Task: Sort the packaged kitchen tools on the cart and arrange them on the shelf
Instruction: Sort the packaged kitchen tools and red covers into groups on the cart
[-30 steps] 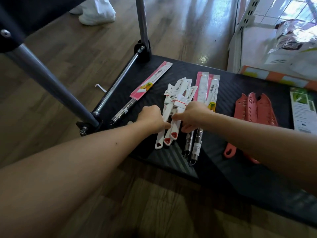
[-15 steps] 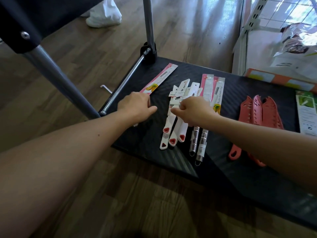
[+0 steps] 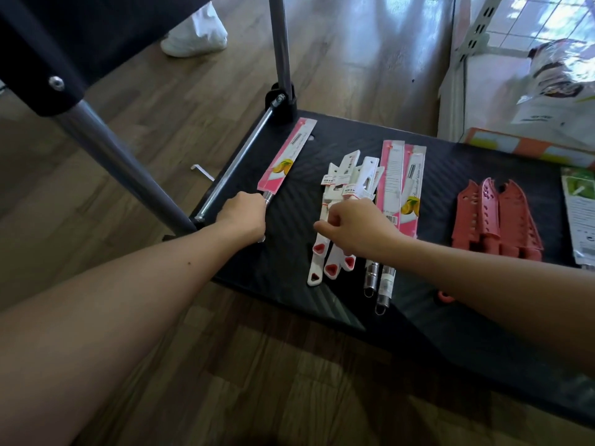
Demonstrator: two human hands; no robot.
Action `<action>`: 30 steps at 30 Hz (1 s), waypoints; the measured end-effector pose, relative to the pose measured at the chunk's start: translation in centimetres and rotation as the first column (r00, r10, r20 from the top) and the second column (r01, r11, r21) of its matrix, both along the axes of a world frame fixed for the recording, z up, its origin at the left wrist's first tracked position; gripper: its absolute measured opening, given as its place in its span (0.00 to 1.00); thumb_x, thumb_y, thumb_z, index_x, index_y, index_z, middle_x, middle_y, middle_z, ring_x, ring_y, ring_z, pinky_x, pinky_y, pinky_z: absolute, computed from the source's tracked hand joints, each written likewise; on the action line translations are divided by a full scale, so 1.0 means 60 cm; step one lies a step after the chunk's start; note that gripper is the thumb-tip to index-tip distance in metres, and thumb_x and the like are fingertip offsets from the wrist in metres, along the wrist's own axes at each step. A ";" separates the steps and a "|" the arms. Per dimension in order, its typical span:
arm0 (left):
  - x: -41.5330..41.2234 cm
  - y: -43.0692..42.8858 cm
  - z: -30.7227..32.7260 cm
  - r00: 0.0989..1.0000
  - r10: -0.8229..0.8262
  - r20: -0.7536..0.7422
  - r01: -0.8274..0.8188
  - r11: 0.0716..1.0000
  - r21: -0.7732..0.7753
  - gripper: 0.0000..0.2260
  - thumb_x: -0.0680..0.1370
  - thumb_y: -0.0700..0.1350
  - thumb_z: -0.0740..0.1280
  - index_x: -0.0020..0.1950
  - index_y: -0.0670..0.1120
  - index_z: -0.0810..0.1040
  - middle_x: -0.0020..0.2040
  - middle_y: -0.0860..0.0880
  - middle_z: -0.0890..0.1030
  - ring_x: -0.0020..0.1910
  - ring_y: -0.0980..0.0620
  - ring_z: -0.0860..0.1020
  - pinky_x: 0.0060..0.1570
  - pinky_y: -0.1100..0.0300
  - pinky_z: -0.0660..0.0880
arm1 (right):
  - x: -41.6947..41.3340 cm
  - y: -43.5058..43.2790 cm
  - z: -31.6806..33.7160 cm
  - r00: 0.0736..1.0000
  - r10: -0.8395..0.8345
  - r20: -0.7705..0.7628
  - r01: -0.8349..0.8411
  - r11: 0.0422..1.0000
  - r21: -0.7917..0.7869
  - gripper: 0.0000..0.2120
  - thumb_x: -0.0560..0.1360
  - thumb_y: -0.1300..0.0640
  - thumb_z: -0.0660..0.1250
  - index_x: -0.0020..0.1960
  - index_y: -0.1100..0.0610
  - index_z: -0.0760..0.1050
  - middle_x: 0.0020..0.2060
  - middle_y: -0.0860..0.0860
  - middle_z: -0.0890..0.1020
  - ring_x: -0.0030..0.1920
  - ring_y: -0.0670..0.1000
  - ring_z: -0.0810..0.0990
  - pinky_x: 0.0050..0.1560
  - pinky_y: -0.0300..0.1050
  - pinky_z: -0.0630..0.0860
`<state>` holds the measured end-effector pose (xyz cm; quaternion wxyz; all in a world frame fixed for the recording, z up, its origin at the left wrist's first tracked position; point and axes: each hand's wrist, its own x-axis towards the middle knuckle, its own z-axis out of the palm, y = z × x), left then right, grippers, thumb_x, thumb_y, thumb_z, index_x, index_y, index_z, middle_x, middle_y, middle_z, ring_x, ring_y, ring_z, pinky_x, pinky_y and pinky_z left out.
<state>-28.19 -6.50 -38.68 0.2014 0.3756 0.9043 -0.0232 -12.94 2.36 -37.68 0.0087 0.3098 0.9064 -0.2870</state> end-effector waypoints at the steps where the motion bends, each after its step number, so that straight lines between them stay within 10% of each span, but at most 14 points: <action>1: 0.001 0.002 -0.002 0.999 0.030 0.034 -0.031 0.999 0.019 0.09 0.73 0.40 0.69 0.38 0.40 0.70 0.48 0.40 0.79 0.47 0.41 0.78 0.39 0.54 0.72 | 0.002 0.002 -0.001 1.000 -0.011 -0.003 0.011 1.000 0.001 0.21 0.77 0.51 0.61 0.42 0.69 0.77 0.40 0.63 0.82 0.39 0.57 0.82 0.44 0.50 0.79; 10: 0.053 0.029 0.023 0.869 0.247 0.428 -0.390 0.875 0.287 0.10 0.74 0.45 0.69 0.53 0.42 0.77 0.46 0.45 0.80 0.40 0.51 0.78 0.31 0.61 0.71 | 0.026 0.033 0.003 0.980 -0.199 -0.012 0.193 0.960 -0.205 0.15 0.76 0.49 0.64 0.41 0.61 0.75 0.33 0.52 0.80 0.29 0.47 0.80 0.30 0.36 0.77; 16: 0.124 0.074 0.065 0.878 0.112 0.466 -0.331 0.844 0.421 0.11 0.71 0.46 0.72 0.49 0.42 0.80 0.46 0.46 0.81 0.46 0.49 0.80 0.46 0.55 0.79 | 0.069 0.087 0.036 0.902 -0.422 -0.088 0.391 0.886 -0.250 0.19 0.78 0.47 0.60 0.45 0.64 0.77 0.32 0.55 0.81 0.28 0.49 0.78 0.32 0.41 0.79; 21: 0.216 0.090 0.070 0.885 -0.002 0.466 -0.197 0.904 0.379 0.09 0.71 0.47 0.71 0.43 0.42 0.80 0.39 0.46 0.80 0.43 0.48 0.80 0.38 0.59 0.74 | 0.124 0.111 0.047 0.830 -0.552 -0.077 0.498 0.797 -0.343 0.21 0.78 0.44 0.57 0.44 0.62 0.77 0.31 0.54 0.79 0.26 0.48 0.77 0.22 0.35 0.73; 30: 0.314 0.109 0.046 0.848 -0.029 0.530 -0.156 0.941 0.300 0.08 0.72 0.43 0.69 0.48 0.41 0.77 0.44 0.42 0.79 0.47 0.44 0.79 0.36 0.60 0.71 | 0.184 0.110 0.032 0.871 -0.490 0.035 0.469 0.810 -0.351 0.18 0.79 0.50 0.57 0.38 0.61 0.74 0.31 0.55 0.79 0.35 0.57 0.81 0.39 0.49 0.80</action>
